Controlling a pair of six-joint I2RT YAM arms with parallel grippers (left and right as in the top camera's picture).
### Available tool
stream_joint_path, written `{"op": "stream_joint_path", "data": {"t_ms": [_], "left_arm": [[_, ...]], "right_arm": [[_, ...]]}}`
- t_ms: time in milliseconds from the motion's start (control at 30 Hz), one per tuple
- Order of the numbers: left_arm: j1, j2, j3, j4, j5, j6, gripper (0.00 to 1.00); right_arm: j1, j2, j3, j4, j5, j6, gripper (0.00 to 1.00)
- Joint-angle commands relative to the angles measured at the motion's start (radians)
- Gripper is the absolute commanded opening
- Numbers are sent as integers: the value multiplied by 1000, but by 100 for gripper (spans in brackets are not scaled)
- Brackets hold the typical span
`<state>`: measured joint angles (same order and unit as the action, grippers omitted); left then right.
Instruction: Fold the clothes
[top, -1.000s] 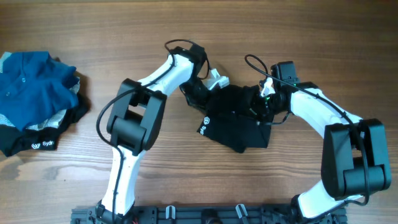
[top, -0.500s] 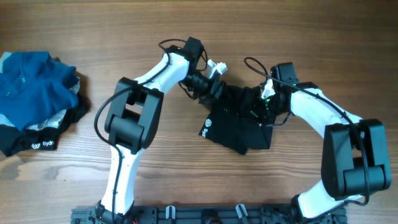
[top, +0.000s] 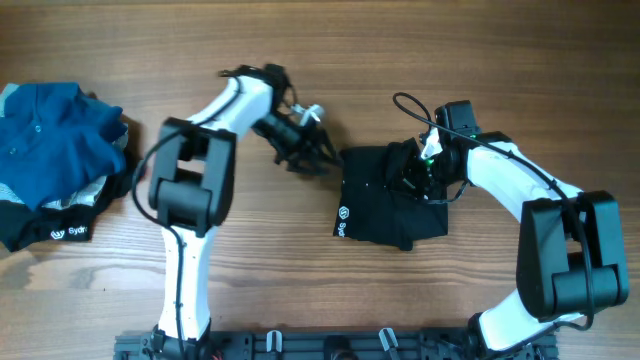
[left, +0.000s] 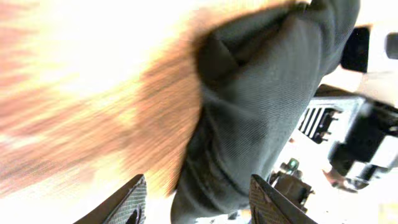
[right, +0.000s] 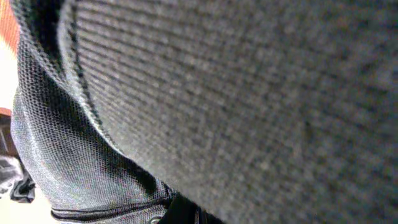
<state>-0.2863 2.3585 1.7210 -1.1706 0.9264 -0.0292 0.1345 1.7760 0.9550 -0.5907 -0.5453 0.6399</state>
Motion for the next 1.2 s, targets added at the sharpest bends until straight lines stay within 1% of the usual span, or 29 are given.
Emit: {"op": "stream_joint_path", "data": {"t_ms": [0,67,200,267,300,333,367,400,467,500,600,633,667,700,767,800,833,900,933,967,1000,1033,1100,1133,1167], "left_arm": [[-37,21,-16,16,35,-2,57],[-100,21,-60,98,47,-13,54],[-187,21,-160,277,53,-186,53],[-211,21,-199,369,53,-244,52],[-220,21,-211,397,52,-249,49],[-220,21,-211,394,53,-249,45],[-206,18,-211,384,53,-249,44],[-175,14,-210,360,53,-245,45],[-75,-12,-210,285,53,-167,45],[-18,-40,-210,231,54,-105,45],[50,-145,-210,158,117,51,44],[49,-183,-210,157,120,69,41],[30,-229,-210,168,116,79,36],[-2,-254,-210,191,117,78,27],[-68,-257,-210,228,116,78,15],[-129,-240,-212,245,112,75,9],[-161,-232,-216,249,90,65,9],[-220,-204,-233,279,-21,-26,11],[-238,-189,-256,323,-76,-101,11],[-243,-174,-288,382,-168,-243,11],[-241,-166,-305,408,-216,-335,11],[-233,-165,-315,426,-248,-389,13],[-213,-172,-311,439,-247,-402,19],[-185,-186,-301,430,-217,-405,23],[-161,-208,-297,429,-171,-405,29]], "right_arm": [[4,21,-11,-2,8,18,4],[4,21,-11,-2,8,18,4],[4,21,-11,-2,8,18,4],[5,21,-11,-2,8,17,4],[4,21,-11,-2,8,17,5],[5,21,-11,-4,7,17,4],[5,21,-11,-6,8,16,4],[4,21,-11,-6,8,16,4],[4,21,-11,-8,8,15,4],[4,21,-11,-9,8,16,4],[4,21,-11,-14,8,16,4],[3,21,-11,-19,8,16,4],[3,21,-11,-28,16,18,4],[3,21,-11,-37,29,18,4],[3,21,-11,-51,50,18,4],[3,21,-11,-62,53,15,4],[3,21,-11,-65,53,16,4],[3,21,-11,-64,53,17,4],[3,21,-11,-64,53,17,4],[3,21,-11,-64,53,17,4],[3,21,-11,-64,53,16,4],[3,21,-11,-64,53,17,4],[3,21,-11,-60,53,17,4],[3,21,-11,-59,53,16,4],[3,21,-11,-59,53,16,4]]}}
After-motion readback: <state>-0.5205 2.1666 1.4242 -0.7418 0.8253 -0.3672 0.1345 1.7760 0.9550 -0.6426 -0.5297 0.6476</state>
